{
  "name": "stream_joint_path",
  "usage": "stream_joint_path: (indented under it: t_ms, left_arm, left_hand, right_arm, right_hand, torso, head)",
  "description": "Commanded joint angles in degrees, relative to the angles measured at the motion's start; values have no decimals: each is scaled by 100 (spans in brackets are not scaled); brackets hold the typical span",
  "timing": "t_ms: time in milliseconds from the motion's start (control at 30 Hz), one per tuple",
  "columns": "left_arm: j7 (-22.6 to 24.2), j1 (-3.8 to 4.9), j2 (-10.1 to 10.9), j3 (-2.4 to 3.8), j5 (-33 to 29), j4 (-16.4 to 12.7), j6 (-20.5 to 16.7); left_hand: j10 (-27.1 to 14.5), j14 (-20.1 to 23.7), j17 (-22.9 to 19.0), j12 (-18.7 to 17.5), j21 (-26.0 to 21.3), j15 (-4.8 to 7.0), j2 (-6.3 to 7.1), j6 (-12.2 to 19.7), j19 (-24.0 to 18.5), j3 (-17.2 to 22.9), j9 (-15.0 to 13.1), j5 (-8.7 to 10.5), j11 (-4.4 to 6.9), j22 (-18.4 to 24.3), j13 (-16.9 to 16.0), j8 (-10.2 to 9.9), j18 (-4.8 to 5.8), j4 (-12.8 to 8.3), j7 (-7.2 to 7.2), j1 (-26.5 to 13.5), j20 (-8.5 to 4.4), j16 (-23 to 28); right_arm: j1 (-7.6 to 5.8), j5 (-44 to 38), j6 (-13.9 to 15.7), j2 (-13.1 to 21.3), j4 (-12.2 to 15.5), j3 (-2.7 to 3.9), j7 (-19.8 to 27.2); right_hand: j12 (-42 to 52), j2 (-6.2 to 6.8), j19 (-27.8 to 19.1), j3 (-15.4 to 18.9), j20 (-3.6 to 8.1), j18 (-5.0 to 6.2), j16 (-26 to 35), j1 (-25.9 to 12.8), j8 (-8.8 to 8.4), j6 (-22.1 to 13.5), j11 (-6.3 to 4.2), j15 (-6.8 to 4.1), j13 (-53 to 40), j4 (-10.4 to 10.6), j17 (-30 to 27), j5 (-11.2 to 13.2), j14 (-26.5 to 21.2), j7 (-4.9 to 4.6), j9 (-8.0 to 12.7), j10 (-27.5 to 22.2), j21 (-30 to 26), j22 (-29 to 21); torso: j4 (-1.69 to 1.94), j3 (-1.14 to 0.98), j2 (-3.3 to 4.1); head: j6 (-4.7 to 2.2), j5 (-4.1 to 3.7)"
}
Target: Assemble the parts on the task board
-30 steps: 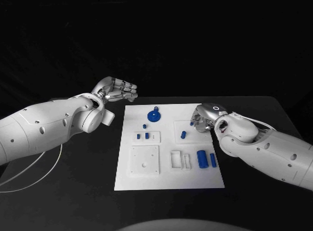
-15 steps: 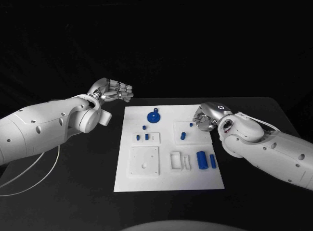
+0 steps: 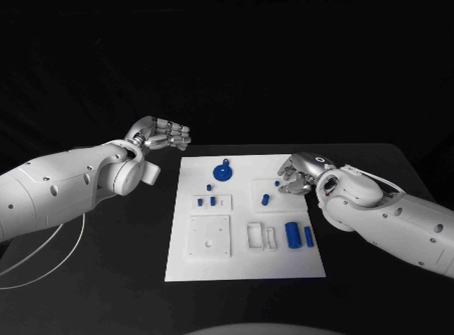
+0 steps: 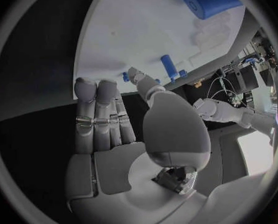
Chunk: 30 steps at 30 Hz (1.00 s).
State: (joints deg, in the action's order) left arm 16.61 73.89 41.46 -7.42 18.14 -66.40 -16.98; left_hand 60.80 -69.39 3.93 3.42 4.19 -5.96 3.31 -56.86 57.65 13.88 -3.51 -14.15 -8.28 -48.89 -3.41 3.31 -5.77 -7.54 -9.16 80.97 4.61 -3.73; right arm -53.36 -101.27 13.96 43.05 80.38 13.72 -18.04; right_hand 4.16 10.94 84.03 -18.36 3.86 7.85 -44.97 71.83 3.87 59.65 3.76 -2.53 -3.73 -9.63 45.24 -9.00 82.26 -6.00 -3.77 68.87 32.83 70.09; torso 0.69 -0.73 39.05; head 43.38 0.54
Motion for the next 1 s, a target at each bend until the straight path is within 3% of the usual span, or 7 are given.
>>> stream_joint_path:
  t_ms: [33, 167, 300, 633, 800, 1000]
  left_arm:
    - [38, 16, -2, 7, -66, 0, 45]
    - [38, 16, -5, 7, -66, 15, 65]
    - [38, 16, -10, 7, -66, 29, 72]
    - [30, 16, -21, 7, -66, 45, 81]
    - [22, 16, -26, 7, -66, 54, 85]
    - [1, 16, -26, 7, -65, 59, 106]
  left_hand:
    - [20, 42, 0, -6, -33, 5, -10, -28, 30, 26, -5, 23, 0, 24, 5, 27, -51, -15, -1, -16, 11, 25]
    - [21, 43, -1, -6, -31, 5, -6, -29, 31, 27, -6, 27, -1, 23, 5, 27, -50, -25, -2, -4, 11, 25]
    - [21, 44, -1, -6, -31, 3, -13, -27, 28, 20, -5, 28, -2, 24, 5, 26, -47, -23, -3, -13, 12, 26]
    - [19, 45, -1, -6, -32, 1, -21, -29, 27, 14, -6, 22, -2, 29, 5, 27, -47, -20, -2, -23, 13, 25]
    - [19, 45, -1, -6, -32, 1, -21, -29, 27, 14, -6, 22, -2, 29, 5, 27, -47, -20, -2, -23, 13, 25]
    - [17, 47, -1, -7, -30, 3, -26, -32, 28, 16, -6, 21, -2, 35, 5, 27, -49, -29, -2, -15, 11, 25]
  right_arm:
    - [0, -7, -394, -15, 20, 3, 50]
    - [1, -31, -419, -31, 18, 3, 46]
    - [1, -45, -349, -72, -9, 3, 31]
    - [0, -88, -256, -165, -33, 2, -3]
    - [-2, -163, -226, -218, -57, 2, -114]
    - [-6, -196, -248, -261, -83, 1, -170]
  right_hand:
    - [45, -61, 259, 229, -52, 54, 9, 172, -25, -34, 0, 50, 1, 49, -25, 347, 6, 12, 0, -60, -17, -9]
    - [58, -103, 265, 235, -50, 51, -4, 190, -24, 34, -3, 46, 3, 88, -36, 394, 7, 3, -2, -35, -2, -7]
    - [66, -214, 279, -67, -24, 19, -23, 147, -17, 259, -52, 18, 8, 105, -39, 607, 13, 20, -4, 138, 93, 12]
    - [8, -322, 286, -519, 14, -43, -25, 73, -19, 625, -126, -13, 11, 90, -28, 620, 30, 40, -3, 420, 223, 31]
    - [-6, -238, 282, -1064, 18, -64, -27, -50, -22, 656, -134, -10, 7, 54, -17, 621, 45, 36, -2, 460, 280, 20]
    - [8, -178, 279, -1247, 14, -54, -33, -85, -26, 647, -130, -11, 5, 83, -21, 583, 45, 30, -3, 452, 302, -5]
  torso:
    - [0, -2, 1]
    - [1, -1, 1]
    - [-1, 0, 1]
    - [2, 3, 2]
    - [7, 4, 2]
    - [1, -1, 1]
  head:
    - [-56, 10]
    - [-72, 29]
    - [-60, 59]
    - [-67, 84]
    - [-134, 94]
    - [-174, 139]
